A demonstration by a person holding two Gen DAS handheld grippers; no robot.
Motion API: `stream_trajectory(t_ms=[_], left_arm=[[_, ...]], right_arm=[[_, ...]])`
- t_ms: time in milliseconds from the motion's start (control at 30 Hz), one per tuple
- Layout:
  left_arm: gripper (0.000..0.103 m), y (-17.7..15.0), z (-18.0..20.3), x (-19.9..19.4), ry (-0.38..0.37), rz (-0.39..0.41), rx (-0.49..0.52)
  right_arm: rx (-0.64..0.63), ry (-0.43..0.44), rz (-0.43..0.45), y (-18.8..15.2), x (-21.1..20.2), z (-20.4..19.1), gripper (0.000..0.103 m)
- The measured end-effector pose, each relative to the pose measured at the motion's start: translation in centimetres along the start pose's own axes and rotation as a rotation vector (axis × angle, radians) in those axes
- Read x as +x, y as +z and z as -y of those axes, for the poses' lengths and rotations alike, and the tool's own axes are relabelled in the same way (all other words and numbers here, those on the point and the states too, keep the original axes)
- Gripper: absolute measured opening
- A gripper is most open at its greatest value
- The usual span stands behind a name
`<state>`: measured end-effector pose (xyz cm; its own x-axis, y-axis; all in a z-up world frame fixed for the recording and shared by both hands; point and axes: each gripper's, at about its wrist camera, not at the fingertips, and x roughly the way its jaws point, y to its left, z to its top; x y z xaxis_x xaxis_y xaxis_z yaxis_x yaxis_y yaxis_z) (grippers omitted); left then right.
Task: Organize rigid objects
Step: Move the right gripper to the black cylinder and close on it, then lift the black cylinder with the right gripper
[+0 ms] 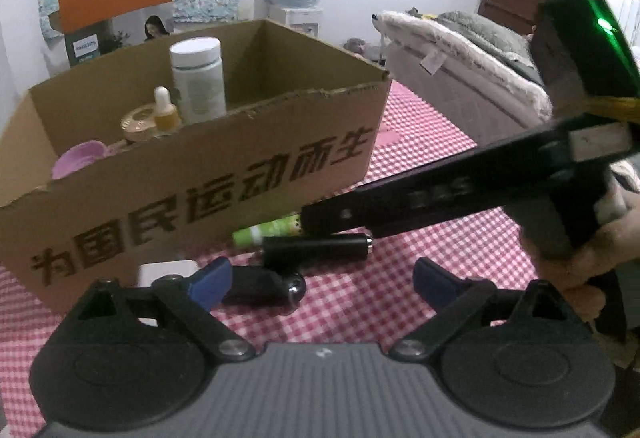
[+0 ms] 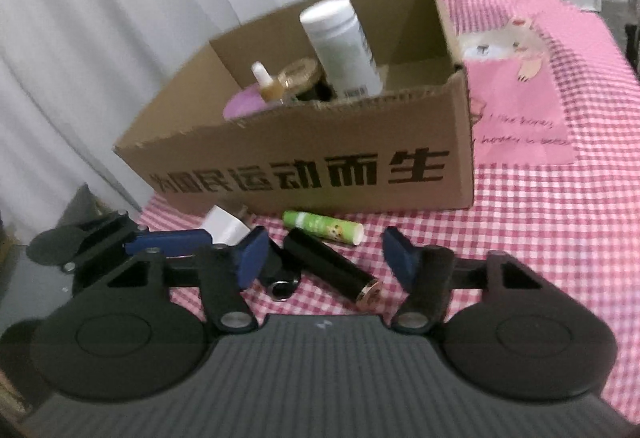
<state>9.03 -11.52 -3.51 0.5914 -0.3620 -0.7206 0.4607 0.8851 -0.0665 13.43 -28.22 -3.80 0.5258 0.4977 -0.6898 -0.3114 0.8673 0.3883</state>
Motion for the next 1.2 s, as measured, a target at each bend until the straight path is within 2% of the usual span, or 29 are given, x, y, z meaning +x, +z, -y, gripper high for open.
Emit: stream_trajectory(t_ms=[200, 467, 733, 1033, 1133, 1200], left_arm=[[0.071, -0.3, 0.0, 1.9, -0.032, -0.046, -0.022], [0.061, -0.9, 0.4, 1.6, -0.053, -0.057, 0.012], [0.057, -1.8, 1.0, 0.7, -0.088, -0.084, 0.033], [0.055, -3.2, 2.2, -0.2, -0.064, -0.097, 0.08], [0.049, -3.0, 2.0, -0.3, -0.058, -0.113, 0.065], [0.049, -3.0, 1.6, -0.6, -0.079, -0.119, 0.037]], right_arm=[[0.011, 0.027, -0.09, 0.3, 3.3, 0.7, 0.038], [0.115, 0.087, -0.112, -1.5, 3.0, 1.0, 0.022], [0.212, 0.132, -0.12, -4.1, 2.0, 0.6, 0.021], [0.27, 0.153, -0.134, -6.2, 1.0, -0.2, 0.021], [0.276, 0.149, -0.138, -6.3, 1.1, -0.5, 0.021], [0.285, 0.149, -0.14, -6.2, 1.2, -0.4, 0.021]])
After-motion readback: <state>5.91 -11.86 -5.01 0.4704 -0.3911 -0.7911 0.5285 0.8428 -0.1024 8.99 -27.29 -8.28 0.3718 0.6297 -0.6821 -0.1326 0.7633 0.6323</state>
